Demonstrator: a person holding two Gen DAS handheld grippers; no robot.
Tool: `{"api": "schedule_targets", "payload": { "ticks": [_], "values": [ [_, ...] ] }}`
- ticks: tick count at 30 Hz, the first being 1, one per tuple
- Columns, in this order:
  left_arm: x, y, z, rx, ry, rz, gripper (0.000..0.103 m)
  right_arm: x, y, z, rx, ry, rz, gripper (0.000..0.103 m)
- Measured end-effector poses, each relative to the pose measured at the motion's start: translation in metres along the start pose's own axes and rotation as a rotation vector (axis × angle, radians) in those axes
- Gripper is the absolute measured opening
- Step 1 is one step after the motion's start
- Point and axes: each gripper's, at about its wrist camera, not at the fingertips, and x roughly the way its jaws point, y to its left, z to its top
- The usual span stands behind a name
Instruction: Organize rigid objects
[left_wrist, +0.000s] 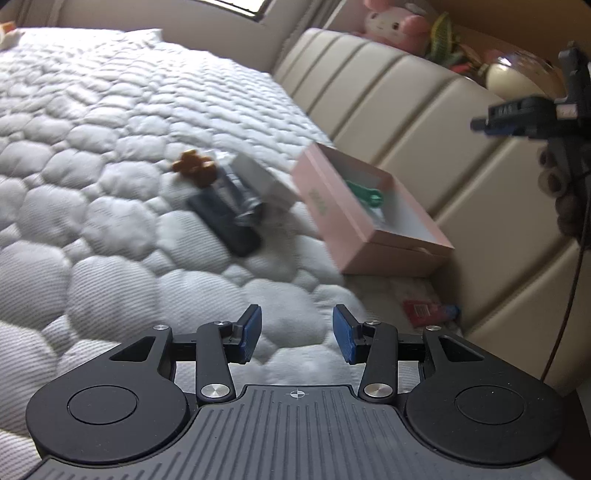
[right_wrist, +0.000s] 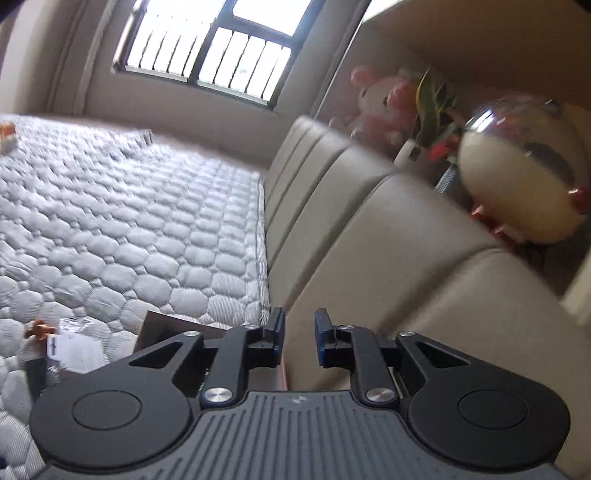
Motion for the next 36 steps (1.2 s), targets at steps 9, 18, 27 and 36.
{"api": "schedule_targets", "payload": {
  "ticks": [9,18,27,36],
  "values": [
    [0.007,-0.003,-0.004,0.032,-0.008,-0.005,0.046,0.01,0.015,-0.118,0.02,0.276,0.254,0.032],
    [0.033,-0.064,-0.012,0.262,0.005,-0.12,0.046,-0.032,0.007,-0.214,0.233,0.195,0.148,0.034],
    [0.13,-0.194,-0.006,0.724,0.185,-0.243,0.046,-0.09,0.015,-0.285,0.124,0.018,0.171,0.052],
    [0.203,-0.252,-0.025,0.951,0.316,-0.061,0.047,-0.093,0.014,-0.324,0.153,-0.034,0.256,0.054]
  ]
}}
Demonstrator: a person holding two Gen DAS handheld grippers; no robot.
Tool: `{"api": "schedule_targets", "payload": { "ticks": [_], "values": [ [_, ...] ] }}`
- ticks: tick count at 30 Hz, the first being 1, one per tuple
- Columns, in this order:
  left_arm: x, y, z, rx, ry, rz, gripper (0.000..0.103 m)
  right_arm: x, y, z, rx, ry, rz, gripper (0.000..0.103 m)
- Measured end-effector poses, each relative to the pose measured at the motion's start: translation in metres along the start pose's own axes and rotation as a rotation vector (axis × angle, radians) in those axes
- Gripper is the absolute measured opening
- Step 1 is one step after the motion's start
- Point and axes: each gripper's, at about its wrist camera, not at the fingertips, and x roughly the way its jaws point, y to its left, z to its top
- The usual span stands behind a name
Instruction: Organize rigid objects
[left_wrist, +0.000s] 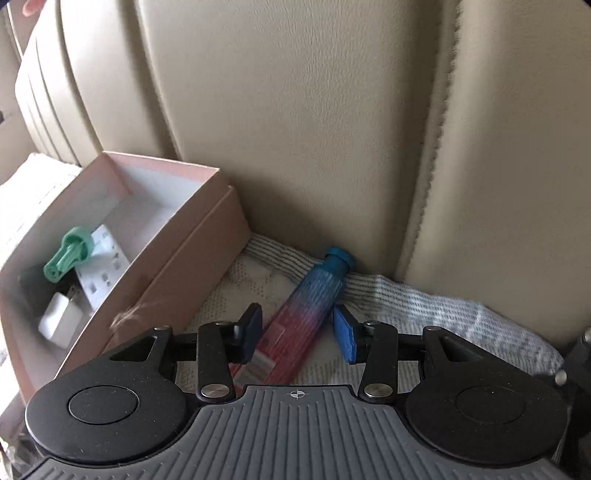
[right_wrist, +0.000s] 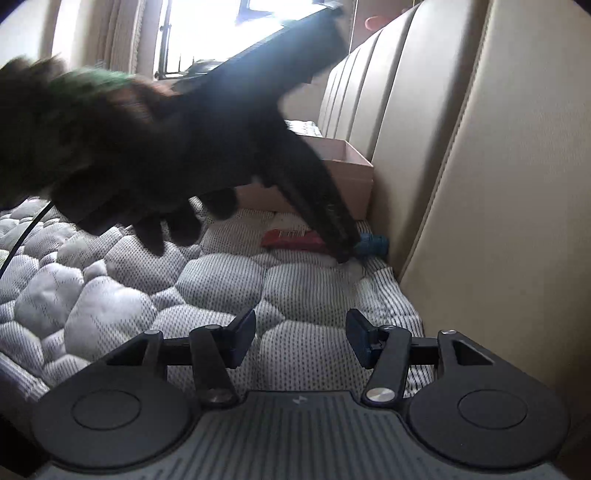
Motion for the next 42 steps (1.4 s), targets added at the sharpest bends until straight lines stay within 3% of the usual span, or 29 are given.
{"api": "schedule_targets", "payload": {
  "ticks": [6,10,12,18,20,22,27,31,34,39,42],
  "values": [
    [0.013,-0.005,0.011,0.039,0.032,0.01,0.046,0.003,-0.017,-0.009,0.056,-0.008,0.031,0.056],
    [0.008,0.001,0.012,-0.001,0.039,0.003,0.043,0.003,-0.02,-0.01,0.06,-0.014,0.042,0.056],
    [0.003,0.005,0.009,-0.026,0.034,0.02,0.035,0.004,-0.021,-0.01,0.066,-0.011,0.044,0.056],
    [-0.036,0.019,-0.022,-0.115,0.022,0.077,0.03,0.005,-0.019,-0.002,0.055,-0.015,0.049,0.057],
    [-0.053,0.028,-0.038,-0.196,0.017,0.08,0.029,0.003,-0.017,0.004,0.05,-0.024,0.059,0.057],
    [-0.071,0.043,-0.054,-0.318,-0.004,0.068,0.02,0.002,-0.018,0.012,0.062,-0.034,0.074,0.057],
    [-0.113,0.065,-0.097,-0.552,-0.106,0.062,0.021,0.017,-0.021,0.043,0.164,-0.003,0.14,0.057],
    [-0.141,0.073,-0.131,-0.656,-0.175,0.142,0.022,0.052,-0.017,0.07,0.268,0.081,0.14,0.057],
    [-0.154,0.085,-0.157,-0.734,-0.22,0.155,0.022,0.076,-0.008,0.085,0.333,0.132,0.122,0.057],
    [-0.167,0.099,-0.192,-0.837,-0.238,0.252,0.022,0.097,0.016,0.102,0.29,0.143,0.092,0.057],
    [-0.162,0.108,-0.206,-0.874,-0.223,0.273,0.022,0.104,0.02,0.111,0.294,0.161,0.095,0.056]
  ]
}}
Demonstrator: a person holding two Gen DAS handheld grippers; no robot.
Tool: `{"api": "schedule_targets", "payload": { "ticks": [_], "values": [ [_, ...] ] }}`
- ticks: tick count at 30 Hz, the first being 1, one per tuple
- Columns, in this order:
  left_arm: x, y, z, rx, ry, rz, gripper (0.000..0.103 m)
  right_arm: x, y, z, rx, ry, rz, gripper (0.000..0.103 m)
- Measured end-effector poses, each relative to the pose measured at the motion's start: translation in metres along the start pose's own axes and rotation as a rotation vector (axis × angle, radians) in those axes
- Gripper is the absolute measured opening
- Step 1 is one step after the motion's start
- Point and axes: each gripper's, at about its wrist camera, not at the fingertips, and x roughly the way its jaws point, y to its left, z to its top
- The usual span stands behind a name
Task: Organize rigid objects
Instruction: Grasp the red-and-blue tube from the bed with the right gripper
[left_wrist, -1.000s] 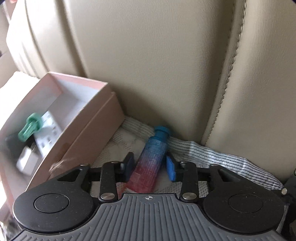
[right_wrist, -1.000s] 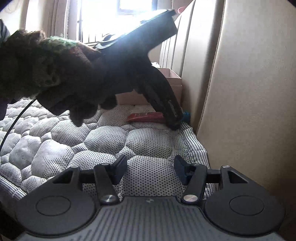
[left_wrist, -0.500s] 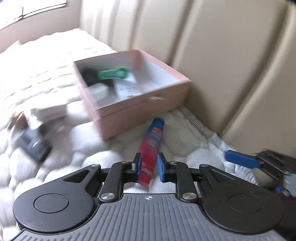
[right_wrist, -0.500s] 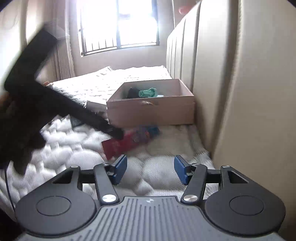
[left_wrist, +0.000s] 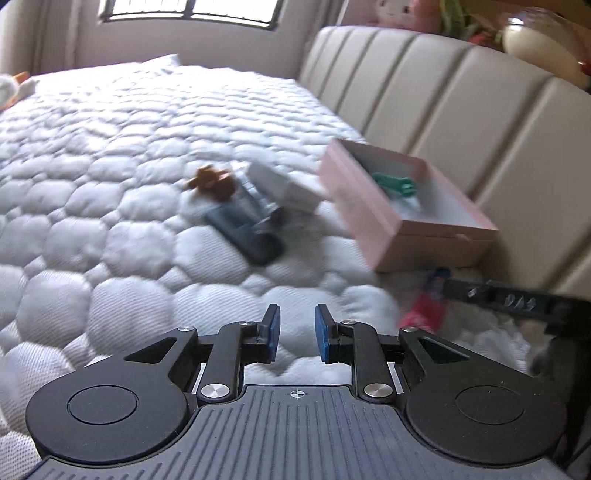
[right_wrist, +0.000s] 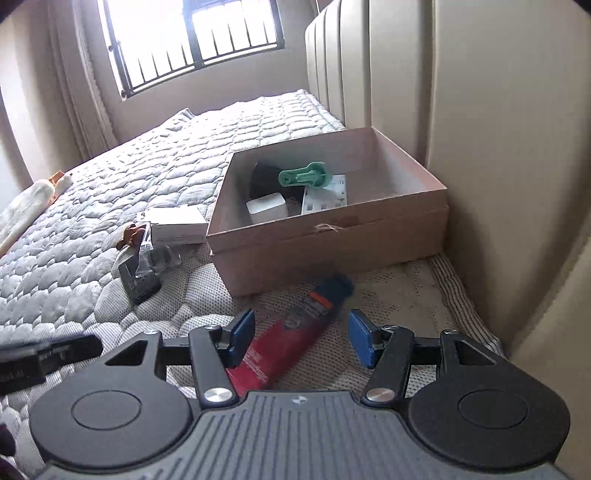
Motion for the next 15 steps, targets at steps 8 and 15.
{"api": "schedule_targets", "payload": {
  "ticks": [8,15],
  "values": [
    [0.007,0.02,-0.008,-0.045,0.014,-0.032,0.022,0.042,0.011,0.011,0.076,0.11,-0.106,0.05],
    [0.004,0.028,-0.011,-0.065,0.008,-0.062,0.022,0.048,0.027,-0.001,-0.019,0.068,-0.176,0.036]
  ]
}}
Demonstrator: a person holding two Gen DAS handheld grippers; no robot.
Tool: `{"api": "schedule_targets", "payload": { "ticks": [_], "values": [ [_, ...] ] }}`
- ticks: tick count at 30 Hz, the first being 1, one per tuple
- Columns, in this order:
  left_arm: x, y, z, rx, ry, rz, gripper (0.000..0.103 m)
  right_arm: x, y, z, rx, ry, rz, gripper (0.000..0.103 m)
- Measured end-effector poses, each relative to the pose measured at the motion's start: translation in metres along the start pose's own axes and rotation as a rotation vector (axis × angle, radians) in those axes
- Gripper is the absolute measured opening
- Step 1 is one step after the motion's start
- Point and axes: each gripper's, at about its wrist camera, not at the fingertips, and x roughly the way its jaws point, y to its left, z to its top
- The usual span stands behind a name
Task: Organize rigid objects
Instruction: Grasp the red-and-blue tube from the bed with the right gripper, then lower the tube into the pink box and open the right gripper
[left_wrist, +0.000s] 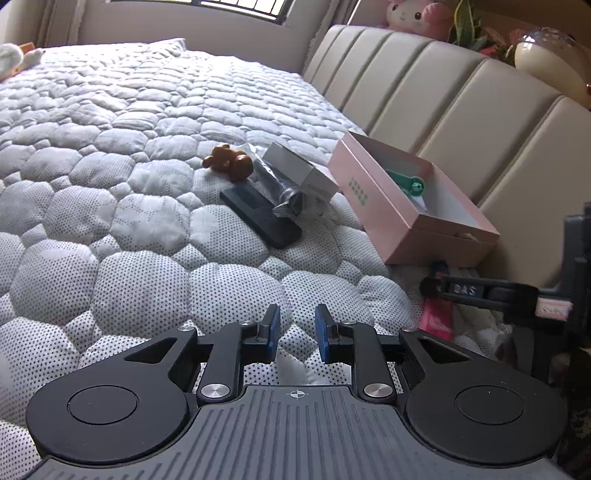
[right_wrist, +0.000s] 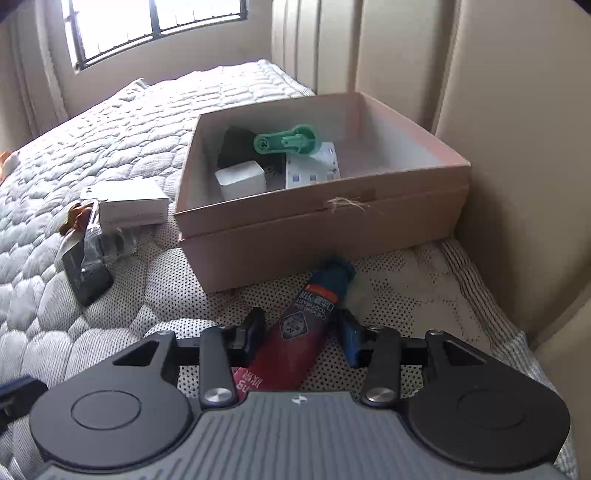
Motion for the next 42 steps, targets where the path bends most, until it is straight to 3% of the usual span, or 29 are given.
{"api": "schedule_targets", "payload": {
  "ticks": [5,7,12,15,22,28,30,34,42],
  "values": [
    [-0.007,0.002,-0.001,-0.019,-0.011,-0.018,0.022,-0.033,-0.006,-0.004,-0.066,-0.037,0.076,0.014],
    [-0.008,0.001,-0.001,-0.025,-0.012,-0.028,0.022,-0.054,-0.009,-0.005,-0.103,-0.079,0.096,0.0],
    [-0.009,-0.008,-0.002,-0.025,-0.012,-0.047,0.022,-0.11,-0.017,0.003,-0.184,-0.195,0.132,0.0],
    [-0.011,-0.014,-0.003,-0.019,-0.017,-0.05,0.022,-0.119,-0.024,0.012,-0.206,-0.158,0.176,0.001],
    [-0.015,-0.024,-0.004,0.016,-0.032,-0.046,0.022,-0.064,-0.025,0.005,-0.12,-0.028,0.129,0.03],
    [-0.012,-0.028,-0.004,0.01,-0.031,-0.052,0.022,-0.013,-0.014,-0.001,-0.096,0.001,0.051,0.034],
    [-0.01,-0.031,-0.003,0.013,-0.025,-0.046,0.022,-0.003,-0.007,-0.006,-0.107,0.029,0.038,0.034],
    [-0.009,-0.036,-0.005,0.025,-0.016,-0.037,0.022,-0.011,-0.002,-0.017,-0.188,-0.005,0.031,0.031],
    [-0.007,-0.049,-0.011,0.05,0.006,-0.042,0.022,-0.068,-0.022,-0.018,-0.205,-0.065,0.118,0.027]
  ]
}}
